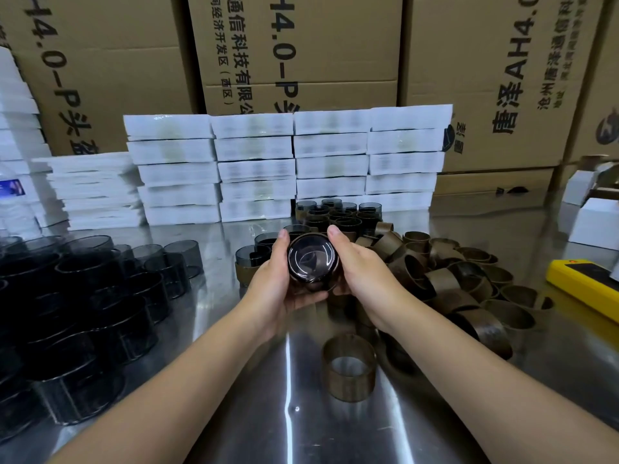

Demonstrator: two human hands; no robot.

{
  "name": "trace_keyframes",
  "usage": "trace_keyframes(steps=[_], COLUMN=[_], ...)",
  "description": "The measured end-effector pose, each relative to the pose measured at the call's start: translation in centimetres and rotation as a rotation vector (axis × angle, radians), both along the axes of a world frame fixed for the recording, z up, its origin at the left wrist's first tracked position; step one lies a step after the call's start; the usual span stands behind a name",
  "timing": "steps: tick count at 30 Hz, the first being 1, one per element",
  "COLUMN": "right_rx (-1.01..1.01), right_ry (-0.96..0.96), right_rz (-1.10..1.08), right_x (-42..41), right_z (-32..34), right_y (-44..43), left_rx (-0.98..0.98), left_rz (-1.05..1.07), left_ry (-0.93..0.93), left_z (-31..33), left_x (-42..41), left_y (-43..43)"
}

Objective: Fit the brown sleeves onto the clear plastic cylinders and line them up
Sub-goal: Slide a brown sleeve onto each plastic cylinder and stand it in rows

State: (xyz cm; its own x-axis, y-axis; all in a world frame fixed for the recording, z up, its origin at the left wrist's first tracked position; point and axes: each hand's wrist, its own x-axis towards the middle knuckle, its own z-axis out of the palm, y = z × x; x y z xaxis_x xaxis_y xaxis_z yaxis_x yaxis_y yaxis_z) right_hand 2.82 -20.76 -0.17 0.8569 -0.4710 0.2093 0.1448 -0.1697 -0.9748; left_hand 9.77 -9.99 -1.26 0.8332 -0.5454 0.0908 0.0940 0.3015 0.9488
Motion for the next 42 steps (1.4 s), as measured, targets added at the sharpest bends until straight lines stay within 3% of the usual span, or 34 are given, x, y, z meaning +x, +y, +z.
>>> trace_keyframes(steps=[12, 16, 22, 28, 37, 42], right_rx=[0.032, -0.015, -0.176, -0.056, -0.075, -0.112], right_ry=[-0.039, -0.017, -0.018, -0.115, -0.117, -0.109], right_rz=[0.048, 0.022, -0.067, -0.125, -0.125, -0.126], right_x=[-0.1, -0.1, 0.3, -0.1, -0.2, -0.1], right_z=[0.2, -0.2, -0.5, 0.4, 0.4, 0.3], right_y=[0.2, 0.6, 0.8, -0.4, -0.1, 0.0], left_rx=[-0.010, 0.006, -0.054, -0.151, -0.184, -0.037], left_rz=[-0.016, 0.032, 0.325, 0.658, 0.834, 0.912], left_ry=[-0.053, 0.021, -0.011, 0.102, 0.207, 0.026], left_z=[0.0, -0.2, -0.3, -0.1, -0.8, -1.2], left_x=[0.3, 0.5, 1.6, 4.5, 6.6, 6.9], left_y=[0.4, 0.4, 0.9, 2.9, 3.9, 4.0])
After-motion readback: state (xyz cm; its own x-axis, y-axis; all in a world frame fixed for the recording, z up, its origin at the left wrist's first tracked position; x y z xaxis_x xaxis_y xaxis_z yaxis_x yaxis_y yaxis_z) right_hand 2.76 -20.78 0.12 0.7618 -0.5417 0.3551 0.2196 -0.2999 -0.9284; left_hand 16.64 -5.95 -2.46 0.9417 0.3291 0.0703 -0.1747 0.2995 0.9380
